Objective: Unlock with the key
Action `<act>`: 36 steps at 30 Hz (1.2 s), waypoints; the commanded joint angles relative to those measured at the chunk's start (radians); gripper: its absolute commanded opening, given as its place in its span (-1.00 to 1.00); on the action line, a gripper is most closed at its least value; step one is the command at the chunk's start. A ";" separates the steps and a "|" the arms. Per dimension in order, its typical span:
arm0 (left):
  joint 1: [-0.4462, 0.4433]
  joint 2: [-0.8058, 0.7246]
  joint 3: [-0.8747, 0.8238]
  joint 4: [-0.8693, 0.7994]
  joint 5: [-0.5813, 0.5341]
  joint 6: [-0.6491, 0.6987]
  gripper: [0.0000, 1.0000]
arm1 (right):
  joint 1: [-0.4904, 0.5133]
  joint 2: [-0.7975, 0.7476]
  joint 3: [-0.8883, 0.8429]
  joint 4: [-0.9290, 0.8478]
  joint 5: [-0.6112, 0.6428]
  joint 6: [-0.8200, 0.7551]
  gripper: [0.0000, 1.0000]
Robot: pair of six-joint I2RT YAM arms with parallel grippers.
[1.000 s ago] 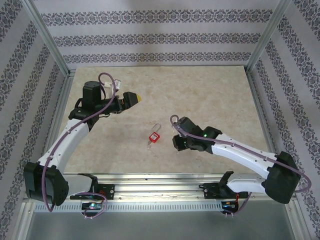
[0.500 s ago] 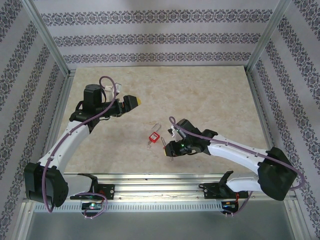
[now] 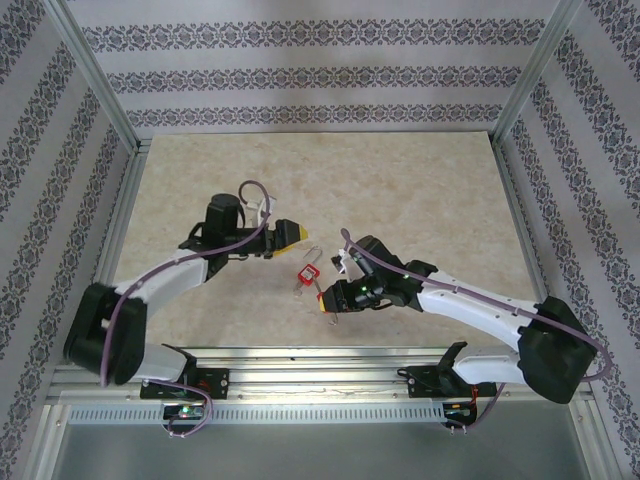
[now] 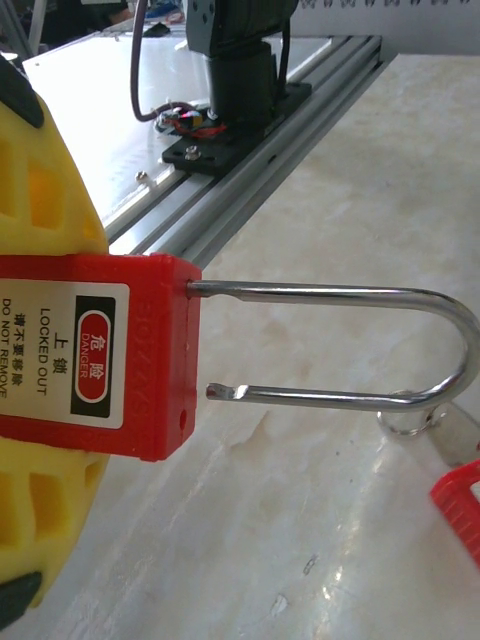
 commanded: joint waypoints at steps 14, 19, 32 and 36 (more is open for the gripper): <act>-0.170 0.325 -0.002 0.793 0.022 -0.429 0.73 | -0.033 -0.089 -0.007 0.087 -0.112 0.065 -0.84; -0.173 0.362 -0.052 0.977 0.049 -0.532 0.72 | -0.083 -0.097 -0.031 0.092 -0.132 0.075 -0.85; -0.196 0.314 -0.106 1.122 0.086 -0.625 0.75 | -0.201 -0.110 -0.084 0.099 -0.173 0.078 -0.85; -0.204 0.315 -0.117 1.123 0.099 -0.626 0.75 | -0.223 -0.129 -0.094 0.100 -0.187 0.075 -0.85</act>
